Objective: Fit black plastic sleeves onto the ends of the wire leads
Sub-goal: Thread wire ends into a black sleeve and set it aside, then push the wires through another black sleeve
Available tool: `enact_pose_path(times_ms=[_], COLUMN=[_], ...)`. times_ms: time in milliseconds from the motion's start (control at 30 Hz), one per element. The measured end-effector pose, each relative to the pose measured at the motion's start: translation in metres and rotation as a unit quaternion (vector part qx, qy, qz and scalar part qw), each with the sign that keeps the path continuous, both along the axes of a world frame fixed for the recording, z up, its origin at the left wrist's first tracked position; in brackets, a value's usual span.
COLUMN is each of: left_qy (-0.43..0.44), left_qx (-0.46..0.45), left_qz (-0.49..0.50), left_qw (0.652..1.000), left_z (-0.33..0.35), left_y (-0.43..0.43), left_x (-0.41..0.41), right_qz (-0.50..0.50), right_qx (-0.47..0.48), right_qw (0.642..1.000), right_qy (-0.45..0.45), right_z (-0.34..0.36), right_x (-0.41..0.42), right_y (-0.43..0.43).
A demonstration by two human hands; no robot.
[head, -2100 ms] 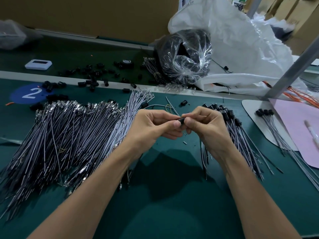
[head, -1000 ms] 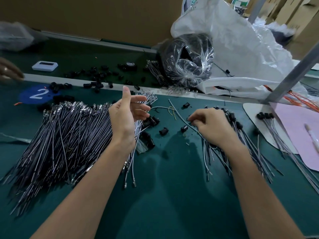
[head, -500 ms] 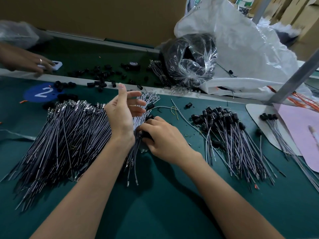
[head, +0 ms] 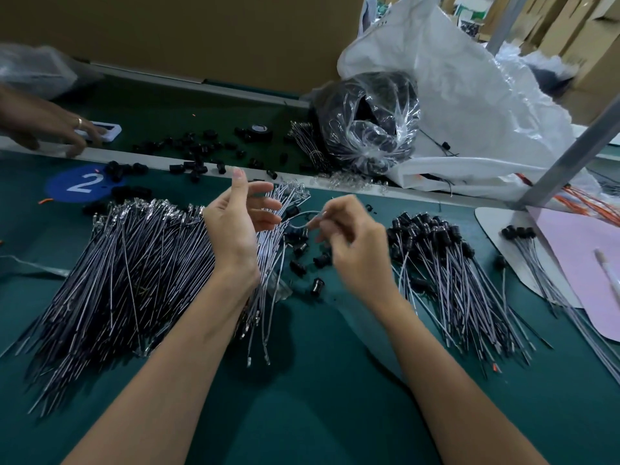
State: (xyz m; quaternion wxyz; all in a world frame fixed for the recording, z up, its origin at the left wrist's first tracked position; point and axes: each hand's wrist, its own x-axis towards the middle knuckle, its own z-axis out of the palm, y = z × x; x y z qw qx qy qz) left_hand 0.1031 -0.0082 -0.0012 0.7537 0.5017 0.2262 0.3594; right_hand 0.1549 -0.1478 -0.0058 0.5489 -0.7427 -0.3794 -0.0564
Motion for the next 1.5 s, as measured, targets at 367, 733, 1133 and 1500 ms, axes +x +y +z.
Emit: enact_pose_path(times_ms=[367,733,1133,1500], left_qy=[0.086,0.412,0.523,0.509], left_qx=[0.212,0.495,0.403,0.458], left_qz=[-0.197,0.024,-0.062,0.025], left_qw=[0.953,0.765,0.748,0.728], left_z=[-0.004,0.022,0.021,0.039], left_y=[-0.015,0.038,0.062,0.056], left_x=[-0.001,-0.023,-0.048,-0.049], right_qz=[0.006,0.033,-0.030,-0.060], right_qx=[0.109,0.185,0.162,0.122], right_qw=[0.983,0.953,0.947,0.958], right_qy=[0.149,0.238,0.274,0.254], right_z=[0.003,0.003,-0.002,0.003], right_x=[0.022,0.025,0.027,0.026], right_y=[-0.028,-0.042,-0.040,-0.045])
